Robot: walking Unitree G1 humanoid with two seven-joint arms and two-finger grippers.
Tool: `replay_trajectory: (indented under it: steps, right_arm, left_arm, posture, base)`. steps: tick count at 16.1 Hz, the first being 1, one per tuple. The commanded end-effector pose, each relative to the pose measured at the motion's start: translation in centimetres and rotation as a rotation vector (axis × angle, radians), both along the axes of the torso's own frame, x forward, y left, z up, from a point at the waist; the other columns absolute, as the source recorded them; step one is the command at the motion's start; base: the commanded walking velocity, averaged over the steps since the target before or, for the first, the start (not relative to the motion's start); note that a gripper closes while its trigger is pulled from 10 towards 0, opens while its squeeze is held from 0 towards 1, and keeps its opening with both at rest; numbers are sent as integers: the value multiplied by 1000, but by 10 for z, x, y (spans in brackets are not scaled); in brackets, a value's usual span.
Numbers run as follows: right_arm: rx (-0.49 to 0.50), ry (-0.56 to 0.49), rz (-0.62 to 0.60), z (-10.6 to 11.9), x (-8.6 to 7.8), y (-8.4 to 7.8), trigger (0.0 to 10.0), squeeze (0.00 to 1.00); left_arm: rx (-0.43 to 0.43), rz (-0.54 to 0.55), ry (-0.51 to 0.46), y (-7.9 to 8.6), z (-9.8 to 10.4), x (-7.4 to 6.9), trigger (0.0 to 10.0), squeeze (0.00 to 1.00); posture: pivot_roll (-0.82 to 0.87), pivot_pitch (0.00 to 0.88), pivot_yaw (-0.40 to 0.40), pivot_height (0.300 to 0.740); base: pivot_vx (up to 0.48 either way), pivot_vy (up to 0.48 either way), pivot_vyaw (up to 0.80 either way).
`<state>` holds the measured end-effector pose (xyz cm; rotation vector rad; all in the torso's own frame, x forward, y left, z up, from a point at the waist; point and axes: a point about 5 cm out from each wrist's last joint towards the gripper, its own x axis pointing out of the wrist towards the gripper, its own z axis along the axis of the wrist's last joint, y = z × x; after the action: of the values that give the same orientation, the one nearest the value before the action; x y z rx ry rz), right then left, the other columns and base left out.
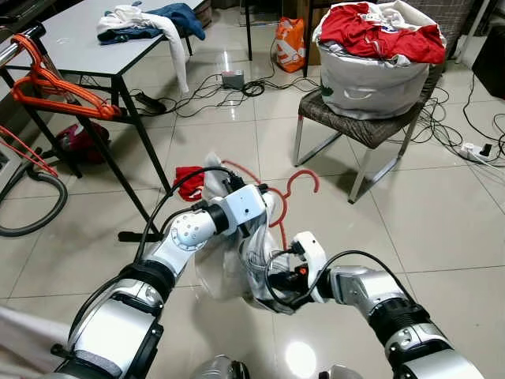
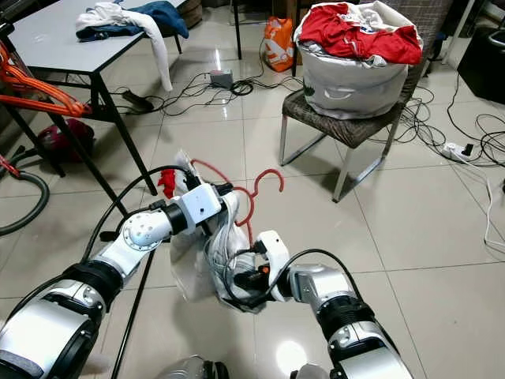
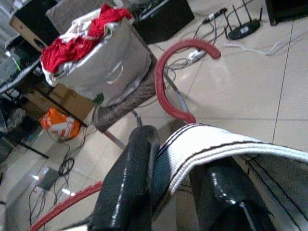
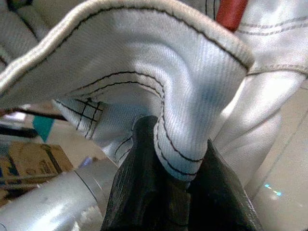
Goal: Hang hanger
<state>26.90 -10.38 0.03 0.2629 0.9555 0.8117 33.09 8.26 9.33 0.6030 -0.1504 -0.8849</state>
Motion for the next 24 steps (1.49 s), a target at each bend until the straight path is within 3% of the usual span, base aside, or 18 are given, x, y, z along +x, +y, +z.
replay_trajectory:
  steps: [1,6,8,13,14,16,17,18,19,20,21,24]
  right_arm:
    - [38,-56,18,15,13,16,10000,0]
    - [20,-75,-8,14,16,12,10000,0]
    - [16,-82,-39,14,19,10,10000,0]
    - [30,-73,-51,13,18,9,10000,0]
    - [78,-50,-82,16,19,8,10000,0]
    - [131,-33,-109,21,22,8,10000,0]
    - [171,-26,-128,26,25,8,10000,0]
    - [184,-29,-134,28,27,7,10000,0]
    - [200,-27,-146,30,28,6,10000,0]
    - [199,-28,-148,31,28,5,10000,0]
    - [195,-31,-151,32,29,3,10000,0]
    - [197,-33,-157,33,29,1,10000,0]
  left_arm:
    - [-48,-90,-77,-18,16,-2,10000,1000]
    - [-83,-82,-170,-15,35,4,10000,1000]
    - [-63,-36,-232,-3,52,14,10000,1000]
    - [18,5,-246,15,52,20,10000,1000]
    - [122,7,-244,24,42,19,10000,1000]
    - [244,8,-240,35,29,16,10000,1000]
    - [380,10,-237,47,13,13,10000,1000]
    - [451,20,-233,58,5,10,10000,1000]
    - [516,48,-238,68,0,10,10000,675]
    - [553,73,-257,74,-1,11,10000,0]
    - [602,119,-276,85,-3,12,10000,0]
    - [635,198,-263,103,-8,11,10000,0]
  posture:
    - [-163,0,108,740]
    - [-162,0,106,740]
    - [-159,0,106,740]
    - [-160,0,107,740]
    - [-161,0,107,740]
    - [-161,0,107,740]
    - [-163,0,107,740]
    - [-163,0,107,740]
    - [-168,0,109,740]
    - [-168,0,109,740]
    - [-168,0,109,740]
    - [-168,0,111,740]
  base:
    - [0,0,0]
    - [0,0,0]
    - [0,0,0]
    - [0,0,0]
    - [0,0,0]
    - [0,0,0]
    - [0,0,0]
    - [0,0,0]
    - [0,0,0]
    - [0,0,0]
    - [0,0,0]
    - [0,0,0]
